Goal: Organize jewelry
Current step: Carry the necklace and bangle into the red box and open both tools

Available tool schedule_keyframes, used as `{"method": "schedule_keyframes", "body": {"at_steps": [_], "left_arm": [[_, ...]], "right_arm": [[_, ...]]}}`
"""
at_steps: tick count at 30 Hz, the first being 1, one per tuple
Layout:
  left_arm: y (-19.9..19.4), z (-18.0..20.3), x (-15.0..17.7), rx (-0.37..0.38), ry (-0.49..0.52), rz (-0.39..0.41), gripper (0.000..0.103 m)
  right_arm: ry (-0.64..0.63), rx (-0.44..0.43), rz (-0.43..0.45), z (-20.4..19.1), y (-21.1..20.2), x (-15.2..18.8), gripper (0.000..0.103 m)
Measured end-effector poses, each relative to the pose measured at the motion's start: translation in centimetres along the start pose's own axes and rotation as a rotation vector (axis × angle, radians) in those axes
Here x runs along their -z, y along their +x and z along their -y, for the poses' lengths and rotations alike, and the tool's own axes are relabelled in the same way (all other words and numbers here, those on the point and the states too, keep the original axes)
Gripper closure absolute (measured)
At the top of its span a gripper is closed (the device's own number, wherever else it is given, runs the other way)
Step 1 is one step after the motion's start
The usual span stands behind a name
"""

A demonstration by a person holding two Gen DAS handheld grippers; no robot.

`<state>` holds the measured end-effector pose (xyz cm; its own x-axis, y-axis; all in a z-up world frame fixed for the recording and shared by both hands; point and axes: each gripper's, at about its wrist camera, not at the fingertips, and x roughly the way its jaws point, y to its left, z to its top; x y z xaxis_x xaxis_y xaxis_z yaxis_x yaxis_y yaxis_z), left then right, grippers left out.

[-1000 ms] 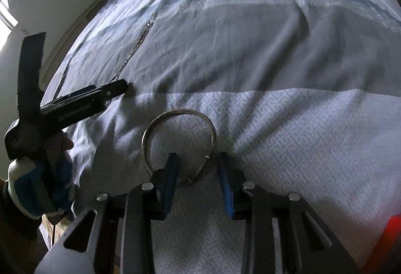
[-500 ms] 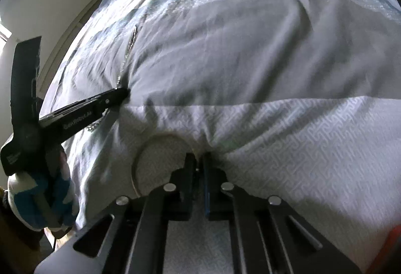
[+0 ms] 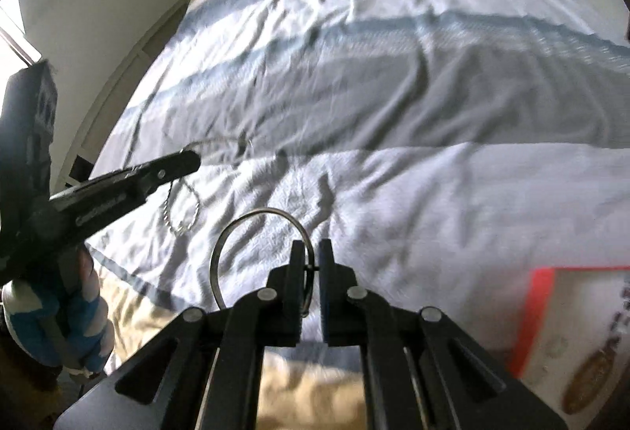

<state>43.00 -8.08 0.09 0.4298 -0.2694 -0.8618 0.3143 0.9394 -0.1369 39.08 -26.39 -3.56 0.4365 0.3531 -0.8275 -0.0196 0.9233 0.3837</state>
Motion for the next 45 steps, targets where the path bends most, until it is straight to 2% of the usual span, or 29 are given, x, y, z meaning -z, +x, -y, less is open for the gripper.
{"method": "schedule_keyframes", "body": {"at_steps": [6,12,16,23,27,33,39,45], "left_arm": [[-5.4,5.9,0.5,0.079,0.064,0.022,0.101],[-7.7,13.1,1.2,0.17,0.157,0.007,0.101],[-7.0,17.8,2.1,0.22,0.209,-0.025,0.101],[-3.2,25.5,4.2,0.28,0.274,-0.106,0.101],[-0.2,28.5,5.3,0.26,0.306,-0.146,0.101],[5.0,30.7,6.6,0.198,0.345,-0.2,0.101],[8.1,31.1,7.6,0.122,0.369,-0.205,0.1],[10.6,30.2,8.1,0.083,0.337,-0.221,0.1]], "right_arm": [[0.057,0.049,0.065,2.8,-7.0,1.1,0.097],[0.166,0.143,0.095,9.4,-12.3,4.2,0.097],[0.212,0.227,0.078,14.5,-13.8,6.5,0.097],[0.228,0.3,0.035,21.1,-13.0,7.8,0.097],[0.212,0.303,0.006,23.3,-11.4,7.5,0.097],[0.172,0.283,-0.022,24.6,-8.8,6.5,0.096],[0.156,0.288,-0.044,25.5,-6.6,5.7,0.096],[0.149,0.295,-0.068,26.1,-5.7,5.8,0.096]]}}
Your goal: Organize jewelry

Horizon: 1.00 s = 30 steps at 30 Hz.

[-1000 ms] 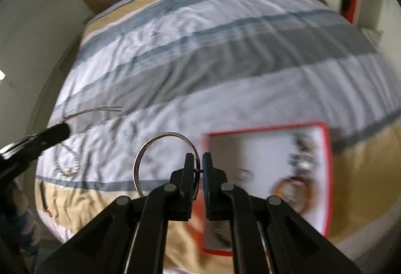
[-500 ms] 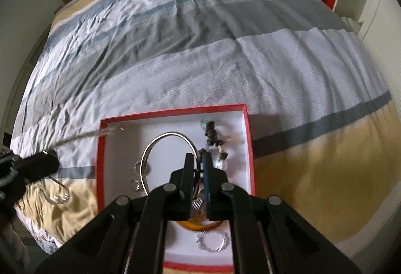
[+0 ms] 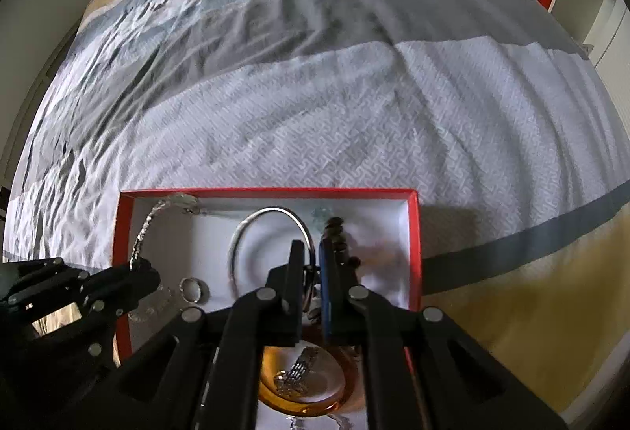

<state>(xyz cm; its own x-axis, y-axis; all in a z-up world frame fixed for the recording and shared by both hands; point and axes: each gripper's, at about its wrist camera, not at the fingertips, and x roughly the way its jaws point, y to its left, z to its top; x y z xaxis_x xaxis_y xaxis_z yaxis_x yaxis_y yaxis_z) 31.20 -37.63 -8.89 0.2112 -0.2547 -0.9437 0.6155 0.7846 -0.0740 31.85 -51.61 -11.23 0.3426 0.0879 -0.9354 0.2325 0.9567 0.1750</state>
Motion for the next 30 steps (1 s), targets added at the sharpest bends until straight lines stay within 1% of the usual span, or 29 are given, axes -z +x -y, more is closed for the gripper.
{"method": "schedule_keyframes", "body": {"at_steps": [4,6,8,10,12,14,18,20,22,25,28,30], "left_arm": [[1.1,-0.6,0.3,-0.021,-0.035,0.002,0.098],[1.2,-1.0,0.5,-0.015,-0.056,0.01,0.093],[1.2,-1.2,0.8,-0.02,-0.068,0.023,0.082],[1.0,-1.1,1.2,-0.02,-0.071,0.036,0.076],[0.3,-1.0,1.7,-0.01,-0.065,0.074,0.071],[-0.3,-0.6,2.1,-0.005,-0.05,0.12,0.063],[-0.9,-0.4,2.9,0.023,-0.027,0.189,0.058],[-1.1,-0.5,3.3,0.039,-0.02,0.218,0.051],[-1.5,-0.6,3.9,0.051,-0.012,0.262,0.047],[-2.2,-0.5,4.8,0.078,0.007,0.335,0.038],[-3.1,-0.1,5.6,0.093,0.019,0.401,0.036],[-4.1,0.0,6.7,0.08,0.024,0.448,0.035]], "right_arm": [[0.002,0.021,-0.001,0.3,0.1,0.1,0.095],[-0.004,0.028,0.001,0.3,0.0,0.2,0.095],[-0.013,0.037,0.007,0.3,-0.2,0.4,0.095],[-0.016,0.042,0.018,0.3,-0.6,0.7,0.095],[-0.016,0.049,0.046,0.5,-1.1,0.9,0.095],[-0.016,0.057,0.085,0.7,-1.7,1.2,0.095],[-0.019,0.082,0.17,1.2,-2.5,2.0,0.092],[-0.029,0.102,0.202,1.2,-2.8,2.6,0.086],[-0.042,0.115,0.232,1.1,-3.0,3.4,0.081],[-0.089,0.145,0.277,0.5,-3.4,4.8,0.077],[-0.104,0.149,0.323,0.0,-3.7,6.6,0.074],[-0.092,0.149,0.346,0.0,-3.9,7.6,0.073]]}}
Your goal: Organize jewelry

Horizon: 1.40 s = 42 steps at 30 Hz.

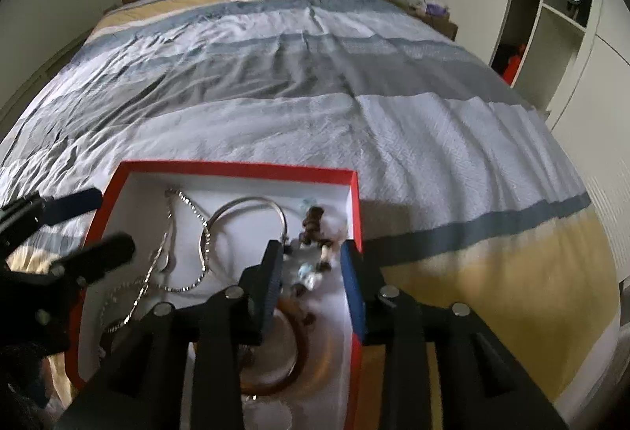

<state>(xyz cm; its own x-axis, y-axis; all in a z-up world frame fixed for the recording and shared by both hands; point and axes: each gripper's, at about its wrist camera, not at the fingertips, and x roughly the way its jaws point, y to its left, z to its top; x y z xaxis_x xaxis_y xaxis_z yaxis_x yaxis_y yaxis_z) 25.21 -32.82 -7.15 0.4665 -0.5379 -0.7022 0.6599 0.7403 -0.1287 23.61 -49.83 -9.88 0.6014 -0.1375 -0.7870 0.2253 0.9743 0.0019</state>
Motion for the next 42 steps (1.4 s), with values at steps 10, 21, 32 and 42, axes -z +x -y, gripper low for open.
{"method": "schedule_keyframes", "body": {"at_steps": [10,21,32,42], "left_arm": [[-10.6,1.0,2.6,-0.125,-0.096,0.04,0.023],[-22.1,1.7,7.4,-0.291,-0.172,0.108,0.012],[-28.4,0.7,11.8,-0.396,-0.207,0.131,0.004],[-31.5,-0.8,14.6,-0.471,-0.241,0.136,0.001]], "right_arm": [[0.085,-0.047,0.044,-2.3,-7.4,3.6,0.056],[0.042,-0.128,0.109,-8.1,-17.2,7.6,0.048],[0.023,-0.114,0.147,-11.5,-21.3,10.2,0.039],[-0.004,-0.104,0.156,-12.8,-22.2,11.7,0.035]]}}
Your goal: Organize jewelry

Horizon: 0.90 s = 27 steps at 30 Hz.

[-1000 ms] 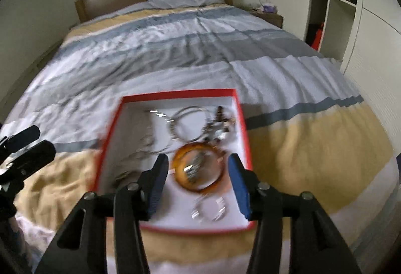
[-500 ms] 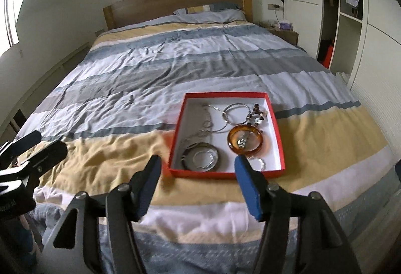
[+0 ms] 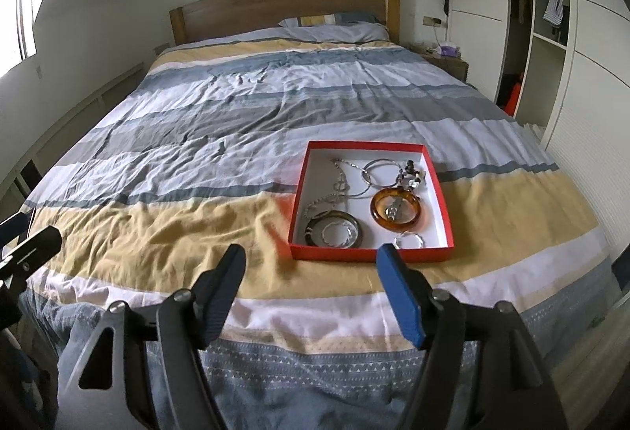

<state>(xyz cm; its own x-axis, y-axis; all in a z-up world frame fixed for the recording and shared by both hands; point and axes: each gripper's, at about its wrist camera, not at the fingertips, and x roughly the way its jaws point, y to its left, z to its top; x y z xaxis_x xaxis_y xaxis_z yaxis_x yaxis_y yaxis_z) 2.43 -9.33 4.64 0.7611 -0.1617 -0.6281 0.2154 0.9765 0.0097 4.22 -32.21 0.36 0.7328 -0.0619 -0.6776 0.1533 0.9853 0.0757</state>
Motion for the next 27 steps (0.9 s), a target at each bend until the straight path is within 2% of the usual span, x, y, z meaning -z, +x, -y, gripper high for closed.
{"method": "schedule_keyframes", "body": {"at_steps": [8,14,20,27], "left_arm": [[0.3,-1.4,1.3,-0.045,-0.016,-0.022,0.001],[0.4,-3.5,2.3,-0.021,-0.071,-0.022,0.001],[1.0,-5.2,3.0,-0.065,-0.081,-0.033,0.001],[1.6,-5.0,3.5,-0.114,-0.055,-0.055,0.001]], "right_arm": [[0.009,0.022,-0.011,0.6,0.1,1.0,0.034],[-0.002,0.056,-0.013,0.5,0.1,1.4,0.034],[-0.011,0.052,-0.008,0.3,0.1,1.8,0.034],[-0.015,0.036,-0.009,0.3,0.4,2.4,0.034]]}}
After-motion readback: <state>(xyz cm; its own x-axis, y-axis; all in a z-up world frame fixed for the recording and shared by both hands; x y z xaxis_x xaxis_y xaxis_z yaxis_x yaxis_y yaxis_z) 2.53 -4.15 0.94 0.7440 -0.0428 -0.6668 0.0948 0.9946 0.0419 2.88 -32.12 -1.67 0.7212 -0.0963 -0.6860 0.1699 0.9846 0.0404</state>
